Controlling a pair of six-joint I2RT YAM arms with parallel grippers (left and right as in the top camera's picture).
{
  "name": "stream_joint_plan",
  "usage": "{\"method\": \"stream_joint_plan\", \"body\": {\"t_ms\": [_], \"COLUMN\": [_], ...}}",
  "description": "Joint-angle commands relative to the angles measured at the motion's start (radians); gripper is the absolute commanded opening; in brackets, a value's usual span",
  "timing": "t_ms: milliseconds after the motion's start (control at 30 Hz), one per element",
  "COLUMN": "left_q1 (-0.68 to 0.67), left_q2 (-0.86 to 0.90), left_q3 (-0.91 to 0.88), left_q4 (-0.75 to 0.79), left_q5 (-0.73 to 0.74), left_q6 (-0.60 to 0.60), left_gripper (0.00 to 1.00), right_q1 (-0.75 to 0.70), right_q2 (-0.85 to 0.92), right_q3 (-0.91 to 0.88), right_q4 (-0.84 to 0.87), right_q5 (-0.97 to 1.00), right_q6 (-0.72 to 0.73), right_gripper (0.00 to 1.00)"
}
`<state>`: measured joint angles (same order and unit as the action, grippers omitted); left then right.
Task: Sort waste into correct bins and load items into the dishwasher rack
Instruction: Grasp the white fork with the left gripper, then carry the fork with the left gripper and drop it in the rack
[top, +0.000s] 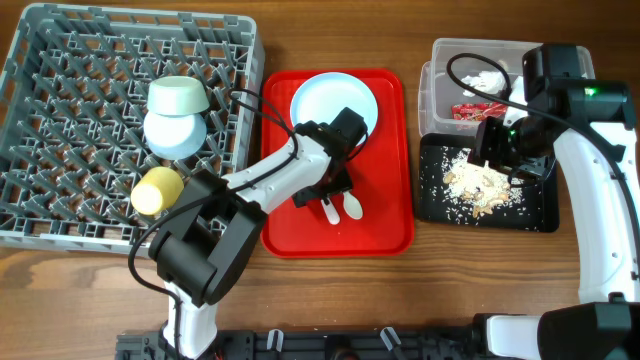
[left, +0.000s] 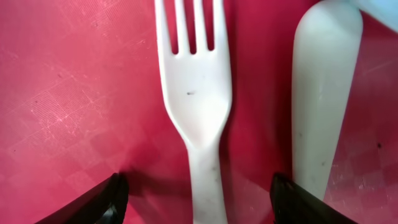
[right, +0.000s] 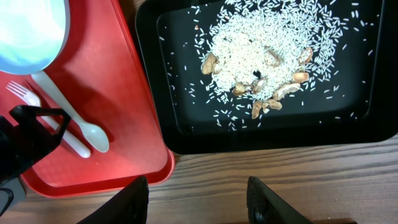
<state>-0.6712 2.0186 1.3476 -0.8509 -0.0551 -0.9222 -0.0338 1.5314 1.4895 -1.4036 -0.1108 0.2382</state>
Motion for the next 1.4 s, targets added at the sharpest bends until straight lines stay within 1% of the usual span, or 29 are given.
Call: {"method": "stream_joint_plan", "body": {"t_ms": [0, 67, 133, 300, 400, 467, 633, 733, 800, 867, 1033, 1133, 1300, 1367], "left_q1": [0.022, 0.033, 0.047, 0.077, 0.08, 0.08, 0.08, 0.08, 0.08, 0.08, 0.08, 0.08, 0.087, 0.1], "left_q2": [0.042, 0.042, 0.042, 0.042, 0.042, 0.042, 0.042, 0.042, 0.042, 0.035, -0.027, -0.1, -0.236, -0.288], "left_q3": [-0.009, -0.009, -0.009, -0.009, -0.009, -0.009, -0.009, -0.009, -0.008, -0.008, 0.009, 0.03, 0.051, 0.052], "left_q4": [-0.012, -0.019, -0.021, -0.021, -0.02, -0.019, -0.02, -0.02, -0.021, -0.026, -0.044, -0.051, -0.052, -0.055], "left_q5": [-0.045, -0.052, -0.051, -0.051, -0.051, -0.051, -0.051, -0.051, -0.051, -0.05, -0.051, -0.051, -0.051, -0.051], "left_q6": [-0.002, -0.002, -0.002, -0.001, 0.002, 0.002, 0.002, 0.002, 0.002, 0.012, 0.109, 0.173, 0.323, 0.361], "left_gripper": [0.68, 0.66, 0.56, 0.41, 0.26, 0.18, 0.14, 0.1, 0.05, 0.04, 0.04, 0.04, 0.04, 0.04], "right_q1": [0.0, 0.0, 0.0, 0.0, 0.0, 0.0, 0.0, 0.0, 0.0, 0.0, 0.0, 0.0, 0.0, 0.0], "right_q2": [-0.021, -0.021, -0.021, -0.021, -0.021, -0.021, -0.021, -0.021, -0.021, -0.021, -0.021, -0.021, -0.021, -0.021], "right_q3": [0.021, 0.021, 0.021, 0.021, 0.021, 0.021, 0.021, 0.021, 0.021, 0.021, 0.021, 0.021, 0.021, 0.021], "right_q4": [-0.006, -0.008, -0.008, -0.008, -0.008, -0.008, -0.008, -0.009, -0.011, -0.011, -0.011, -0.011, -0.011, -0.011], "right_q5": [0.006, 0.006, 0.006, 0.006, 0.006, 0.006, 0.006, 0.006, 0.006, 0.006, 0.006, 0.006, 0.006, 0.006], "right_q6": [-0.003, -0.003, -0.003, -0.003, -0.003, -0.003, -0.003, -0.003, -0.004, -0.003, -0.003, -0.004, -0.004, -0.004], "right_gripper": [0.51, 0.51, 0.51, 0.51, 0.51, 0.51, 0.51, 0.51, 0.51, 0.51, 0.51, 0.51, 0.51, 0.51]}}
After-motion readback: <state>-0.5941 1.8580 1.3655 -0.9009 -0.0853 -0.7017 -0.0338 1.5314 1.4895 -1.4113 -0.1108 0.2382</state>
